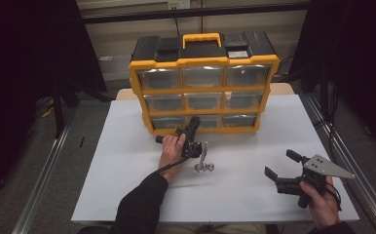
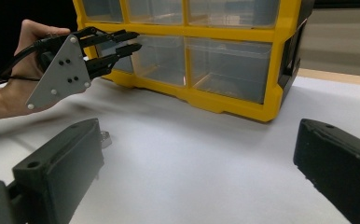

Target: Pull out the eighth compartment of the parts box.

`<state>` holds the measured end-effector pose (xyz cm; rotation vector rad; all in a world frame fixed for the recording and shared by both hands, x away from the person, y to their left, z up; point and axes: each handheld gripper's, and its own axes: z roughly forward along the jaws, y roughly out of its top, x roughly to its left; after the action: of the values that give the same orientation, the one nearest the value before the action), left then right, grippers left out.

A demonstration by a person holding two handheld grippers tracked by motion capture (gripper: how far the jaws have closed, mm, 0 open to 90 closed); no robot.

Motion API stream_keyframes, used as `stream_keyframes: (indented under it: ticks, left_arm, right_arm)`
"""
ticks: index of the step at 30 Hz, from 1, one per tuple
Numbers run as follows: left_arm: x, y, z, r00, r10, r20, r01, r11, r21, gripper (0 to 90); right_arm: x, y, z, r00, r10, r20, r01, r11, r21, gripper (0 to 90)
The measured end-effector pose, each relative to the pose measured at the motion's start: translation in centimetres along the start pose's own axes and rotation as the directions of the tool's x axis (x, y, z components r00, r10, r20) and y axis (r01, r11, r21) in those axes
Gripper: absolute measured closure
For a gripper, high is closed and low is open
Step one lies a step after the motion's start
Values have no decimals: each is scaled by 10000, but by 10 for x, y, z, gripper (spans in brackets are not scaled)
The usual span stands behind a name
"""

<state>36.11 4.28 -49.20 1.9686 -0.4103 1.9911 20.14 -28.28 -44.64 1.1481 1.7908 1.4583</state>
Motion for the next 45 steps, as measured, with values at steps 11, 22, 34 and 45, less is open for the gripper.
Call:
stream_keyframes:
  ticks: [11,22,34,45]
  left_arm:
    - [2,1,-8,9999,43,-113,-44,10000,-89,785]
    - [-2,4,-16,9989,-452,-140,443,9971,-619,787]
    - [1,6,-30,9989,-459,-88,452,9967,-671,786]
    - [0,8,-41,9984,-573,-28,570,9956,-748,786]
  right_arm:
    - [0,0,0,10000,21,90,-21,10000,-19,14]
    - [-2,0,1,9999,108,38,-108,9999,-76,13]
    - [3,2,1,10000,-70,61,70,9999,-117,13]
    - [3,1,-1,9999,-86,148,88,9999,-130,13]
